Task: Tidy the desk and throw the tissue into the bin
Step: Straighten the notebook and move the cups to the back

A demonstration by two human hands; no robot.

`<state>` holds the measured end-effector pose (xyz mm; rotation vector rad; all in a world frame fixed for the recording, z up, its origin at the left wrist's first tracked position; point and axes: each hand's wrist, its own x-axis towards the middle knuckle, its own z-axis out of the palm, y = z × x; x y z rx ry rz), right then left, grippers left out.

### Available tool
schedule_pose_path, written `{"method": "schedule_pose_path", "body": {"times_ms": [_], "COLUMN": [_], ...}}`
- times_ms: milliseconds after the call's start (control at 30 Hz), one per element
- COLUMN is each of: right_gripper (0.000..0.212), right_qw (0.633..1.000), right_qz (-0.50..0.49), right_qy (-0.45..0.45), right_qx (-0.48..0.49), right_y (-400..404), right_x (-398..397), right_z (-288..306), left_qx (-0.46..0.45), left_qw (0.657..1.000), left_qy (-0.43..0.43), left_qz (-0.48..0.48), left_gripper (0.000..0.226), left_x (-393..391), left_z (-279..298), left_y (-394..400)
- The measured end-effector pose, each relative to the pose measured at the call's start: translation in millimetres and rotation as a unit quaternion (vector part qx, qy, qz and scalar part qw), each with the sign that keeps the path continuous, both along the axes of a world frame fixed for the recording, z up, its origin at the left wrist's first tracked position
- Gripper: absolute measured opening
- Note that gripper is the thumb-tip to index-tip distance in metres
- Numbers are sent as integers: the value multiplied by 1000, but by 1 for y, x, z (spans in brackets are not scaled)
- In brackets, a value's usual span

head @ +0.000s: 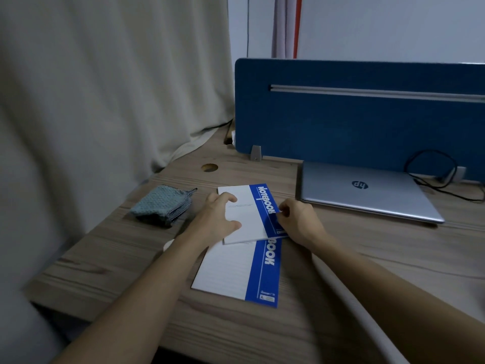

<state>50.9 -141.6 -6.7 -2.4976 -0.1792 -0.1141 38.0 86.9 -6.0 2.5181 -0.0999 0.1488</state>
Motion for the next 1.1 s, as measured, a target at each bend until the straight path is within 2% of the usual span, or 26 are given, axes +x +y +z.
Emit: {"method": "schedule_pose_path", "body": {"times_ms": [267,700,867,1000,1100], "right_gripper": [22,18,15,16,9], "right_qw": [1000,1000,999,999,998], "right_qz": [-10,20,36,36,36], "right_qy": [5,-11,-10,-28,-47], "right_qx": [3,16,28,21,23], "right_y": [-4,3,4,6,7], "right_x": [-46,-98,-112,-124,-134], "right_z": [-4,-3,-2,-2,-3], "left_qx": [10,16,52,35,20], "left_qw": [1000,999,998,999,1000], "left_qy": [17,11,20,13,11], "left_qz": [-17,31,37,25,8], "left_gripper": [56,48,50,47,47], "left_x": [-36,-78,-93,-108,-118], "left_z": [9,-2,-1,-3,-3], "left_y": [-6,-8,-4,1,5]}}
